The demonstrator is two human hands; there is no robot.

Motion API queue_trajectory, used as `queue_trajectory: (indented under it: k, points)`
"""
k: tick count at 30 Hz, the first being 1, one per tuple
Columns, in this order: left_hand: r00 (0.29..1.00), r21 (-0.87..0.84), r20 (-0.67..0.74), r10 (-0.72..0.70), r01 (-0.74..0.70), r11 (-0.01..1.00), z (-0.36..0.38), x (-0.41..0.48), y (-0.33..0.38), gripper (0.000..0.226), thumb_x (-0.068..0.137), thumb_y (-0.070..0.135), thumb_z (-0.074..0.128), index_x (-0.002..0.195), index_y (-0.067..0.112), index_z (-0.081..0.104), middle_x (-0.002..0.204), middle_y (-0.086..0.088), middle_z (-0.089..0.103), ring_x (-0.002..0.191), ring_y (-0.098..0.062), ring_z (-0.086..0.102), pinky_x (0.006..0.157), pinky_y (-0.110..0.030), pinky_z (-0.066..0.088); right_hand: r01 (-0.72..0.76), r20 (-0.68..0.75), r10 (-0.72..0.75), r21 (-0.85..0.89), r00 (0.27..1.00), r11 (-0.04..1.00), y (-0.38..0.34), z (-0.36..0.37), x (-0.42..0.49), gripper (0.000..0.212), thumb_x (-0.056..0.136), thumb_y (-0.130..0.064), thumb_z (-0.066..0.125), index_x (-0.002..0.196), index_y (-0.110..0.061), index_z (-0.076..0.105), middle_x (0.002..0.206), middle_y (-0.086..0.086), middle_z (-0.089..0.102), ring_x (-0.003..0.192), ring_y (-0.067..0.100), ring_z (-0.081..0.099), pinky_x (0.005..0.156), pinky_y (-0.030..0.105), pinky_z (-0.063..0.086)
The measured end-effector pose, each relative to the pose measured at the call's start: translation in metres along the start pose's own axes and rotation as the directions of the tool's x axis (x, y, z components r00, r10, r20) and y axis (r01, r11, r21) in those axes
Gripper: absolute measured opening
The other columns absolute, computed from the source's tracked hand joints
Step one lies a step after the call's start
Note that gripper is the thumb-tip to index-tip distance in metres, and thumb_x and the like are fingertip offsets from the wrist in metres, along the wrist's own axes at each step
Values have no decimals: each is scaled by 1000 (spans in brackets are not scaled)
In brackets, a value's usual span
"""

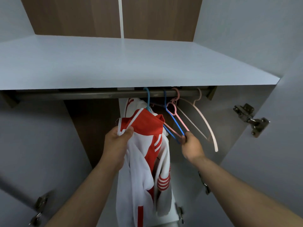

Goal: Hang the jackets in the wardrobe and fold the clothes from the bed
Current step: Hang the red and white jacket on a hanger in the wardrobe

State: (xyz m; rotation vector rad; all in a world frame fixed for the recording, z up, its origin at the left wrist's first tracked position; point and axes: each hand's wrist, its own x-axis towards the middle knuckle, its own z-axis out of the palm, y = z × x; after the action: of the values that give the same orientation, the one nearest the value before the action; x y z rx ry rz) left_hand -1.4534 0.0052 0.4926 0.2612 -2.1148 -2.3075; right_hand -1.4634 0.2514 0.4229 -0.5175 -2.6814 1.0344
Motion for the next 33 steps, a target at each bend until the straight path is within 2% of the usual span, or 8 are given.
queue_trajectory:
  k: [4,7,14,18,23,27,31,33]
  points:
    - [1000,22,23,1,-1,1000,-1,2,-1,19,94,36,63,110,35,54,105,8,64,102,-21,64,95,-47,52,5,-45,-2,67,999,998,-1,-3,0,26,103,-23,38,78,-21,42,72,1,57,71,28,58,65,36,46]
    - [999,26,42,4,-5,1000,-5,2,-5,22,93,37,63,113,34,54,108,7,65,102,-20,64,96,-46,52,-11,-53,19,133,998,991,4,-1,-7,27,102,-25,39,75,-27,44,78,5,64,74,31,63,70,45,55]
    - [997,54,72,4,-8,998,-23,-8,-15,16,93,38,63,107,35,56,99,14,64,92,-13,64,86,-38,53,-14,-135,51,266,990,964,9,-8,-63,32,100,-6,46,73,-19,57,64,-5,59,57,7,50,59,28,40]
    - [996,71,91,20,-26,997,-29,-12,-15,9,93,39,62,95,37,54,94,18,61,86,-9,61,81,-33,51,-17,-191,89,354,978,935,10,-17,-92,31,97,0,46,76,-18,61,61,-1,54,54,7,43,58,30,38]
    - [991,21,129,17,-20,1000,-24,-28,-15,19,92,40,62,109,34,56,99,15,63,88,-10,62,80,-31,52,-71,-181,173,465,968,883,14,-34,-127,28,98,-1,48,86,-20,65,62,2,56,57,16,46,59,27,37]
    - [985,-4,174,13,-12,1000,-18,-52,-17,6,94,35,63,99,34,61,99,14,67,91,-11,66,72,-25,53,-76,-186,190,490,964,868,19,-50,-159,27,97,2,49,83,-16,64,63,2,59,51,4,46,56,22,41]
    - [983,46,184,5,-13,999,-15,-85,-15,19,92,39,63,109,32,60,108,8,67,100,-19,66,88,-41,56,-100,-192,228,515,955,852,29,-65,-195,28,95,2,50,74,-12,63,51,-15,54,46,1,44,57,26,31]
    - [982,52,187,16,-26,998,-15,-106,-14,29,92,40,64,118,28,60,112,4,68,103,-21,66,92,-46,55,-112,-185,249,542,951,833,31,-75,-214,30,94,4,50,72,-13,62,51,-15,52,45,1,42,57,27,30]
